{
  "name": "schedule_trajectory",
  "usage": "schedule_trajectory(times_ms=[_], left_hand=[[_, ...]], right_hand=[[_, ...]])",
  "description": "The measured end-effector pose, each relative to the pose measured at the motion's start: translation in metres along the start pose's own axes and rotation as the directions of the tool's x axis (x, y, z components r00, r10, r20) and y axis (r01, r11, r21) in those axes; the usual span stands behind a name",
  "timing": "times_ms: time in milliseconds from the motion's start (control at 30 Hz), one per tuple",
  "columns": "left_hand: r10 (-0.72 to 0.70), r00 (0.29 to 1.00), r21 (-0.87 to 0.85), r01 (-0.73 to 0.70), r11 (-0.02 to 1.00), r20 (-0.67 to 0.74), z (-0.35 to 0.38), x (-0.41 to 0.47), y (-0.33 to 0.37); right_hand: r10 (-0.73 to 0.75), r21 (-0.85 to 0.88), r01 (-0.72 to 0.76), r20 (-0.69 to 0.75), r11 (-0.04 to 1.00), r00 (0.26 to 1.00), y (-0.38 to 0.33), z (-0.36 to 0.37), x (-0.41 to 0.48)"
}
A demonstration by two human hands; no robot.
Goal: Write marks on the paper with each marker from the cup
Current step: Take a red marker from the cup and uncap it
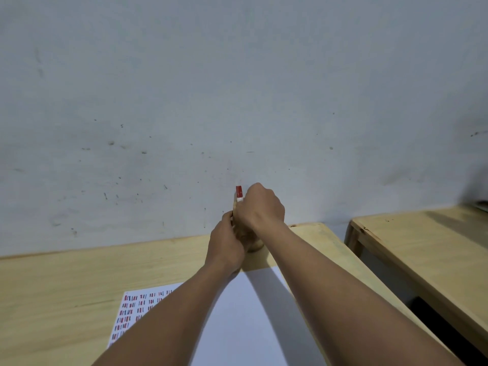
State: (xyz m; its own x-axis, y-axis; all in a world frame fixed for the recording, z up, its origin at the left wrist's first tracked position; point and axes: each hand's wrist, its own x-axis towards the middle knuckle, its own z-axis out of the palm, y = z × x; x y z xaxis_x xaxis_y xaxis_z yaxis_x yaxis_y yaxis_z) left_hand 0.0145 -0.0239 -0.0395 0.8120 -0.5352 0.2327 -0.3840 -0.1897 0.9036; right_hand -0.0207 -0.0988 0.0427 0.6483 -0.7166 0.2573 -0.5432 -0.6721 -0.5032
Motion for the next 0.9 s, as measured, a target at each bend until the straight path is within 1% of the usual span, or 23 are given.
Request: schedule_trajectory(times_ms=[67, 167, 367, 467, 533, 600, 700, 833, 900], left_hand=[[-0.015, 1.0, -0.011, 0.015, 1.0, 0.013, -0.001, -0.001, 0.001], [-0.039, 0.999, -0.006, 0.039, 0.999, 0.011, -0.002, -0.002, 0.004], [-0.07, 0.997, -0.001, 0.07, 0.998, 0.022, -0.004, -0.008, 0.013], [-0.098, 0.995, 0.084, 0.096, 0.992, 0.027, -0.013, -0.012, 0.019], [-0.117, 0.993, 0.139, 0.114, 0.984, 0.01, -0.022, -0.014, 0.024], [-0.12, 0.993, 0.128, 0.122, 0.984, -0.023, -0.032, -0.02, 0.031], [-0.096, 0.991, 0.053, 0.101, 0.993, -0.094, -0.051, -0.035, 0.045], [-0.026, 0.98, -0.021, 0.022, 1.0, -0.195, -0.078, -0.062, 0.064], [0.004, 0.974, -0.039, -0.013, 0.999, -0.228, -0.091, -0.074, 0.075]], right_hand=[[0.027, 0.007, -0.027, 0.017, 1.0, 0.999, 0.0, -0.002, 0.002], [0.019, 0.019, -0.019, 0.011, 1.0, 1.0, 0.0, -0.001, 0.001], [-0.067, 0.136, 0.085, -0.132, 0.987, 0.989, 0.001, -0.02, -0.012], [-0.111, 0.198, 0.156, -0.224, 0.968, 0.968, -0.008, -0.04, -0.018], [-0.128, 0.232, 0.189, -0.256, 0.954, 0.958, -0.014, -0.052, -0.023], [-0.146, 0.264, 0.219, -0.268, 0.939, 0.952, -0.02, -0.063, -0.032], [-0.167, 0.295, 0.236, -0.24, 0.926, 0.956, -0.025, -0.075, -0.049], [-0.195, 0.315, 0.236, -0.156, 0.919, 0.968, -0.029, -0.081, -0.078], [-0.219, 0.284, 0.243, -0.116, 0.928, 0.969, -0.029, -0.083, -0.092]])
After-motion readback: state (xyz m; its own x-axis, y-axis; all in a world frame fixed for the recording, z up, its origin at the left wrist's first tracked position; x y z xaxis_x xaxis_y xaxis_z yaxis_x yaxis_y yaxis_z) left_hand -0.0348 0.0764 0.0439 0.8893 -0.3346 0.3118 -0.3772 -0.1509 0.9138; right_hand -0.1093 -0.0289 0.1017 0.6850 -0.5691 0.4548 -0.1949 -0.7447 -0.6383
